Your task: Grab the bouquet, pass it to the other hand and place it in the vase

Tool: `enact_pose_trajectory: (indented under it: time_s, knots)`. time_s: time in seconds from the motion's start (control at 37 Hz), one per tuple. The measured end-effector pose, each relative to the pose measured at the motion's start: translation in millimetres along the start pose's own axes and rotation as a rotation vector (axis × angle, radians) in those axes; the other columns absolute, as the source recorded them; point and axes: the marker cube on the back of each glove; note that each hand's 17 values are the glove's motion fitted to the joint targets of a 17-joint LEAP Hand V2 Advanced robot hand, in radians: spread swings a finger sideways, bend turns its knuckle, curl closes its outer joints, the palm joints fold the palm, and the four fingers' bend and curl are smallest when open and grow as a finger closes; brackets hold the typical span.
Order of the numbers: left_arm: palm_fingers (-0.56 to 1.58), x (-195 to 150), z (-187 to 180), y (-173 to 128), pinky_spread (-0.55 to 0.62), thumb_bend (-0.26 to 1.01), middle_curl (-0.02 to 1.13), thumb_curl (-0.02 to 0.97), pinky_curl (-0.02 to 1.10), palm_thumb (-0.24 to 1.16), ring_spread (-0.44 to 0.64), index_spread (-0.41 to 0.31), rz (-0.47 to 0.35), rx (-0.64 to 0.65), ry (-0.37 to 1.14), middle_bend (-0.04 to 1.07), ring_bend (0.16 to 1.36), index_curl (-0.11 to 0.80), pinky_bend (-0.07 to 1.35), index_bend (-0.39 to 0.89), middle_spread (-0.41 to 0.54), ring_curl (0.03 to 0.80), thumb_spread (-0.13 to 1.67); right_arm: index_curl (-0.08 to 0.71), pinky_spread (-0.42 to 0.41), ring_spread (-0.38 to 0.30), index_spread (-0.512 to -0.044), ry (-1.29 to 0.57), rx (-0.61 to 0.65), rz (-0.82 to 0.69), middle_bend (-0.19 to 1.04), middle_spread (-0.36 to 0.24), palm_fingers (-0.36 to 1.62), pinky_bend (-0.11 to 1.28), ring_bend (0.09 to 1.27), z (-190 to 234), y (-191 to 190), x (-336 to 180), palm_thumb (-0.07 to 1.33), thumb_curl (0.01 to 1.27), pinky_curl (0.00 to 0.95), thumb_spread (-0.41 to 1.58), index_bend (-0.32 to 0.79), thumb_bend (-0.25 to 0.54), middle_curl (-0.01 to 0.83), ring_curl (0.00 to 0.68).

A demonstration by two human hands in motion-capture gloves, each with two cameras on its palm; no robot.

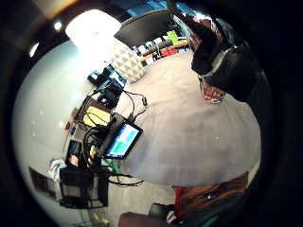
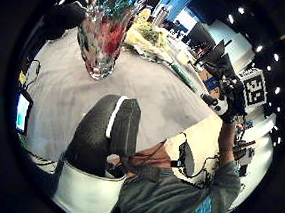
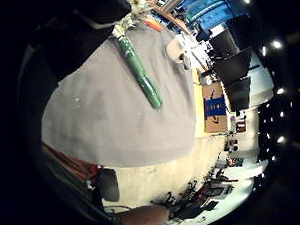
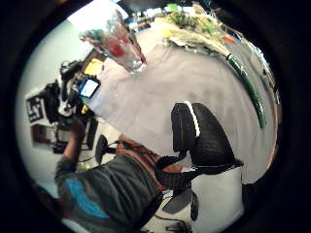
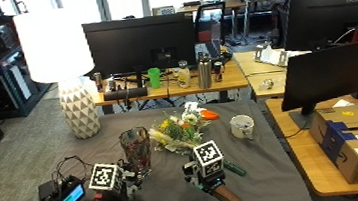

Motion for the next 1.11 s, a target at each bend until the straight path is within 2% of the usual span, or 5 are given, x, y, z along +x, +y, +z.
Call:
enact_pose_trajectory:
  time_s: [0.32, 0.59, 0.76, 0.89, 1.11]
  knots:
    - [0.78, 10.5, -10.7, -2.8, 0.16, -0.02, 0.34, 0.212, 0.31, 0.2, -0.05, -0.163, 0.02, -0.011, 0.042, 0.19, 0.47, 0.278, 0.21, 0.13, -0.165, 0.306, 1.06, 0.209, 0.323, 0.181, -0.329, -0.001, -0.009, -0.004, 0.28, 0.037, 0.39, 0.49, 0.31, 2.3, -6.0, -1.9, 0.54, 0.25, 0.301, 1.21, 0.13, 0.171, 0.3, 0.227]
    - [0.77, 17.9, -23.0, -13.9, 0.16, -0.02, 0.36, 0.235, 0.34, 0.2, -0.05, -0.161, 0.035, 0.027, 0.037, 0.18, 0.48, 0.285, 0.21, 0.13, -0.158, 0.321, 1.07, 0.224, 0.324, 0.19, -0.332, 0.03, -0.026, 0.089, 0.27, 0.038, 0.37, 0.49, 0.29, -4.5, -6.8, 32.7, 0.55, 0.28, 0.32, 1.23, 0.13, 0.118, 0.324, 0.241]
    - [0.75, 33.3, -30.8, -19.3, 0.16, -0.02, 0.37, 0.244, 0.36, 0.2, -0.04, -0.154, 0.046, 0.038, 0.038, 0.18, 0.49, 0.284, 0.22, 0.12, -0.149, 0.33, 1.07, 0.221, 0.33, 0.203, -0.315, -0.035, -0.008, 0.218, 0.27, 0.042, 0.31, 0.52, 0.28, 18.8, -23.5, 80.5, 0.56, 0.29, 0.336, 1.22, 0.11, 0.084, 0.335, 0.247]
    - [0.72, 48.3, -30.0, -21.8, 0.16, -0.02, 0.37, 0.251, 0.37, 0.19, -0.03, -0.139, 0.061, 0.046, 0.051, 0.17, 0.5, 0.278, 0.24, 0.11, -0.135, 0.339, 1.07, 0.216, 0.331, 0.212, -0.309, -0.104, -0.009, 0.342, 0.27, 0.044, 0.29, 0.53, 0.27, 53.8, -39.8, 114.8, 0.58, 0.3, 0.343, 1.22, 0.11, 0.063, 0.343, 0.247]
    - [0.69, 59.7, -20.6, -28.1, 0.16, -0.02, 0.37, 0.259, 0.38, 0.19, -0.02, -0.133, 0.076, 0.033, 0.044, 0.17, 0.52, 0.278, 0.26, 0.12, -0.116, 0.347, 1.08, 0.22, 0.332, 0.223, -0.285, -0.153, -0.055, 0.447, 0.27, 0.045, 0.28, 0.53, 0.27, 92.4, -51.6, 143.0, 0.63, 0.32, 0.346, 1.2, 0.12, 0.045, 0.352, 0.251]
